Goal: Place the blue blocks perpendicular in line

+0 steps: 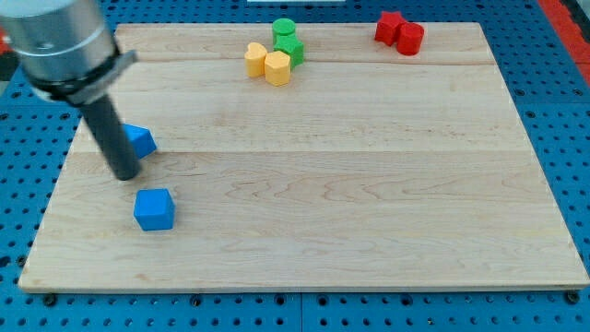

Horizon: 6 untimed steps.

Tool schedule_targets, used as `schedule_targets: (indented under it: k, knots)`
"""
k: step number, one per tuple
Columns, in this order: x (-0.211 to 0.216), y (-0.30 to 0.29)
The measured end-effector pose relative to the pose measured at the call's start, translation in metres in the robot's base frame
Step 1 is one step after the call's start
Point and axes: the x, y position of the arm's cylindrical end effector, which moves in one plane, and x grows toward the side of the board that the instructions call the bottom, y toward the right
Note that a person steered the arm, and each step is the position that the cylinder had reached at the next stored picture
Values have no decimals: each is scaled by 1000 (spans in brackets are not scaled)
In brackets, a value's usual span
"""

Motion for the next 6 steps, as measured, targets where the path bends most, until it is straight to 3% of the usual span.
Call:
schedule_targets:
  k: [1, 2, 4, 5, 6]
  knots:
    - [-44, -21]
    - [-66, -3]
    - [-28, 13]
    - [-43, 107]
    - [-39, 157]
